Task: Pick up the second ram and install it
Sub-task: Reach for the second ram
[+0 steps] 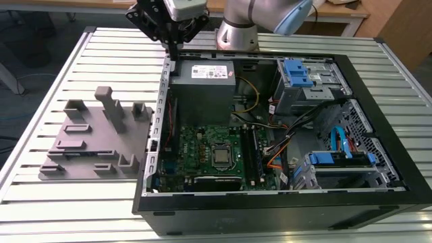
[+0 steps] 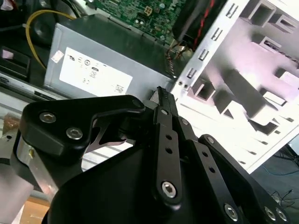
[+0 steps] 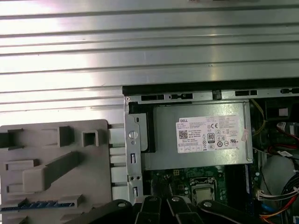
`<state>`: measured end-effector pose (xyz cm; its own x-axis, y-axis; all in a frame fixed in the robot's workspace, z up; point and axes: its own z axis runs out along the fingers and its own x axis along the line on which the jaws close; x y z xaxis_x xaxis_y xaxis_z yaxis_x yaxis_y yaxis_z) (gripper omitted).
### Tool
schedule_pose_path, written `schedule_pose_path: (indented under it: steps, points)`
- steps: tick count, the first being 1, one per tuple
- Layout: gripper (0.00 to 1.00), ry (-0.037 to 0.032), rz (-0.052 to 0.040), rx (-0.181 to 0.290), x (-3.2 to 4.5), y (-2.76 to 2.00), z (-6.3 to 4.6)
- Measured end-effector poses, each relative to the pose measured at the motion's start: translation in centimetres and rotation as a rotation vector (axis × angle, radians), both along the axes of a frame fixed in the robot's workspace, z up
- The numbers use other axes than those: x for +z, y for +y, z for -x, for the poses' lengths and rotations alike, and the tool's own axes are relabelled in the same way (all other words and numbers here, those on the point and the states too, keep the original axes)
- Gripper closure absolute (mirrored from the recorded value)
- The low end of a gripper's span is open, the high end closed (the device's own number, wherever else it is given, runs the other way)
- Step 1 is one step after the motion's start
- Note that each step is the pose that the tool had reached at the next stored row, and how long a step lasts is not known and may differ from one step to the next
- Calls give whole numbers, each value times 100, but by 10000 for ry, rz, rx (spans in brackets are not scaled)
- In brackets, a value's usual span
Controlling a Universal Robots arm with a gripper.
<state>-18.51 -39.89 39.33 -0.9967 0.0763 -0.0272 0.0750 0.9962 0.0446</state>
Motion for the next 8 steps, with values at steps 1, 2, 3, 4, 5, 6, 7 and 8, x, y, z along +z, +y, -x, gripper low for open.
schedule_pose_path:
  steps: [1, 2, 3, 4, 5, 6, 7, 8]
  points:
    - [93, -1, 0, 0, 0, 0, 29]
    - [93, -2, -1, 0, 0, 0, 58]
    - [93, -2, -1, 1, 0, 0, 85]
    - [93, -3, 0, 1, 0, 0, 114]
    - [93, -4, 0, 1, 0, 0, 144]
    - [93, -5, 0, 0, 0, 0, 178]
    - [93, -7, 0, 0, 0, 0, 214]
    - [93, -9, 1, 0, 0, 0, 251]
